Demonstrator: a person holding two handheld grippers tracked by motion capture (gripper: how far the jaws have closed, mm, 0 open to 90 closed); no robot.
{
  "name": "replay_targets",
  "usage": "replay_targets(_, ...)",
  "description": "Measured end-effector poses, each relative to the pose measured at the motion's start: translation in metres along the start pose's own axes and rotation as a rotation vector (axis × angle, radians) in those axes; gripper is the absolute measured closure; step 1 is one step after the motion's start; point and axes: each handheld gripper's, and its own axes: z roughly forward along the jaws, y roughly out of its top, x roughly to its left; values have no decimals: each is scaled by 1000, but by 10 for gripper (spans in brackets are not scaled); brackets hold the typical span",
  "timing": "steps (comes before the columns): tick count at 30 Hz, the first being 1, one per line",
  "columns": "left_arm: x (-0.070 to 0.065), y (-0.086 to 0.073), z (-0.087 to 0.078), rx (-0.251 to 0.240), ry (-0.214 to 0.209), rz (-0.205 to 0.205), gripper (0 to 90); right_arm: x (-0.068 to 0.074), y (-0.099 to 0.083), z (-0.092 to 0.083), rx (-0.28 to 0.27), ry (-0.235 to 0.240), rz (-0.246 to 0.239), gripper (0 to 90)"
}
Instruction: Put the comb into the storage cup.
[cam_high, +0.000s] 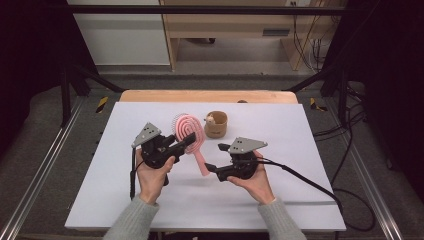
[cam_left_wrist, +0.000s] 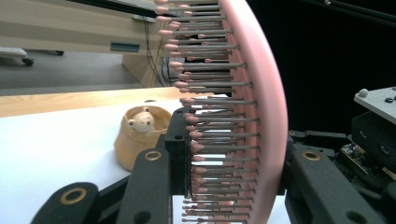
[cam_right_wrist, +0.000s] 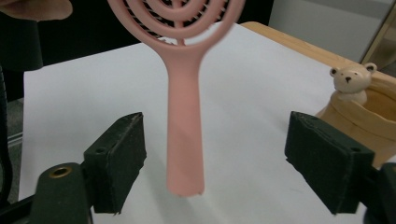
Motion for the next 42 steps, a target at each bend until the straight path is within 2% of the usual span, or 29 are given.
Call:
replay_targets(6,3,6,-3,3,26,23,629,-8,-6,-6,13,-32,54,86)
replay_targets(11,4,12,-4,2,41,41,629,-15,-10,-13,9,-48,88,46)
replay_targets(15,4,16,-5,3,52,55,635,-20,-14,-20,9,-66,103,34)
replay_targets(19,2,20,-5,11,61,85,635,-25,-19,-26,1,-75,129,34)
replay_targets(28,2,28,-1,19,79,104,635,-35,-29,-41,-4,-110,164,36)
replay_targets(37,0,35,4,21,94,122,635,-46,-43,-58,-26,-110,175,5)
replay_targets(42,-1,40,7,24,102,136,635,-53,-51,-68,-42,-133,194,5)
